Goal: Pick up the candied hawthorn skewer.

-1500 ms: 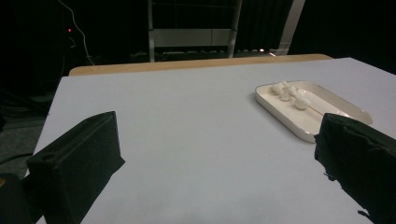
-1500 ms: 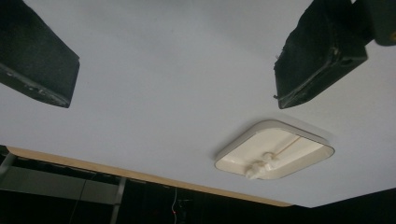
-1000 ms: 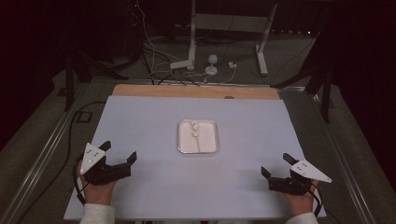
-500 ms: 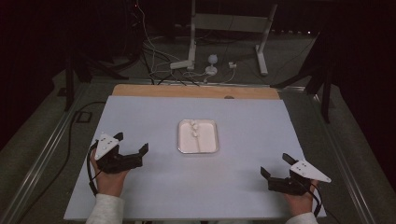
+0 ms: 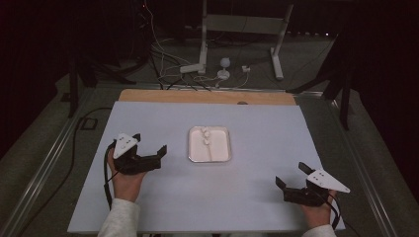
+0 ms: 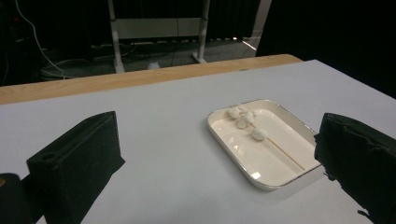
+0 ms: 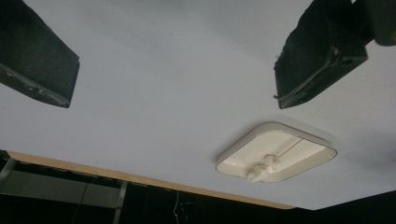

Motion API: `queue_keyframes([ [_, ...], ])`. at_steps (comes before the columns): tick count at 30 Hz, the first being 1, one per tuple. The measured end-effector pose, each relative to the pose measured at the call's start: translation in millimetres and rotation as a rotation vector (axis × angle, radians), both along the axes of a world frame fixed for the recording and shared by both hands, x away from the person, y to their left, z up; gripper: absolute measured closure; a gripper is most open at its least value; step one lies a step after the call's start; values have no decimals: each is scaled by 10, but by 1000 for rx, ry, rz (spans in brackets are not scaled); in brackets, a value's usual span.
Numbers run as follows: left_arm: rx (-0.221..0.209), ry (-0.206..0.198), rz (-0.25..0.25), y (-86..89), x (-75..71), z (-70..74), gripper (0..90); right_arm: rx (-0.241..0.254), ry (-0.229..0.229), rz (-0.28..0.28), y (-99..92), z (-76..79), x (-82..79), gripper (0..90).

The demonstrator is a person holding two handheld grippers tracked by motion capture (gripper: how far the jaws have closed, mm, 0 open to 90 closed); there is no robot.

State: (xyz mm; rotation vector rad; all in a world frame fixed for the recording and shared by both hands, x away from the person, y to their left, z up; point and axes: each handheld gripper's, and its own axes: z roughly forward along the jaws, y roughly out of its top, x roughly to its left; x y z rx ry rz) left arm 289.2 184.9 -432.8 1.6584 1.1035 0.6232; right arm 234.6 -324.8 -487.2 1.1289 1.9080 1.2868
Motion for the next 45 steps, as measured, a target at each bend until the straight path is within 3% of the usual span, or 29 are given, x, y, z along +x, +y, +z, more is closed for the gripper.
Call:
queue_keyframes([
  [23,13,18,-46,-457,287,-116,12,0,5,5,3,-9,9,2],
  [45,53,82,-74,-939,552,-423,12,-2,10,12,7,-16,16,2],
])
